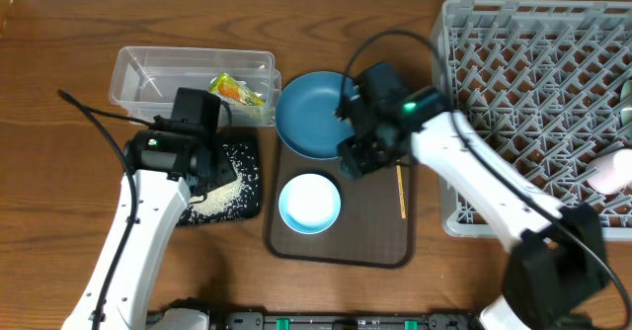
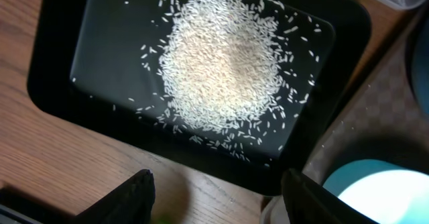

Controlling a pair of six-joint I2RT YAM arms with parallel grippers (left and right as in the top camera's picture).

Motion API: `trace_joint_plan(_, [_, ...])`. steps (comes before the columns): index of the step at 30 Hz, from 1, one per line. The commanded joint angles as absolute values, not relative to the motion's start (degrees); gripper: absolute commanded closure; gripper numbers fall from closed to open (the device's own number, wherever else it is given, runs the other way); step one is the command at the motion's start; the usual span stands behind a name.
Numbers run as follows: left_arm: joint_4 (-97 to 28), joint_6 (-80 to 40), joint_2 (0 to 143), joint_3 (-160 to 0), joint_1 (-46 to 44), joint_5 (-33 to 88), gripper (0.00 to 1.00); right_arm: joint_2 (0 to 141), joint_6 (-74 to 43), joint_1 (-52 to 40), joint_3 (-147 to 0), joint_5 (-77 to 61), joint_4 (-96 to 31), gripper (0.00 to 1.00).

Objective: Sort waste into correct bins and load items into the dishwasher rack
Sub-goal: 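Reach the right gripper back and grasp the white-blue bowl rim, then carry the white-blue bowl into the rack and release it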

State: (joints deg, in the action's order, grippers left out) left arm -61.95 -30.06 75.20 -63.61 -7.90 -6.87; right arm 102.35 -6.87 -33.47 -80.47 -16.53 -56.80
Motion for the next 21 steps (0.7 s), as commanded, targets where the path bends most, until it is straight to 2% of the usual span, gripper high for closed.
trace_joint_plan(1, [-62.3,-30.7,74.9,-64.0,-7.4,-8.0,0.36,105.9,-9.4,-36.7,-79.9,-16.1,-57.5,0.47])
trace_joint_plan(9, [-62.3,-30.8,74.9,-64.0,-7.4,-8.0,0.36,113.3,-11.4,-40.8,-79.9,-13.6,-57.9,0.61])
trace_joint_plan(10, [-62.3,-30.8,74.9,-64.0,-7.4,-8.0,0.36,113.8,-12.3,-41.0,-79.9,-12.1,-58.2,0.69])
trace_joint_plan(12, [-62.3,-30.8,74.9,-64.0,-7.4,-8.0,0.37,114.3,-14.0,-41.1,-79.9,-10.2,-58.6,0.89])
trace_joint_plan(14, [-62.3,-30.7,74.9,-64.0,-7.4,-8.0,0.36,114.3,-14.6,-40.9,-79.9,-10.0,-58.7,0.99])
trace_joint_plan(21, [-62.3,-30.7,74.9,-64.0,-7.4,-8.0,0.37,107.1,-14.8,-39.0,-80.6,-4.7,-60.7,0.99])
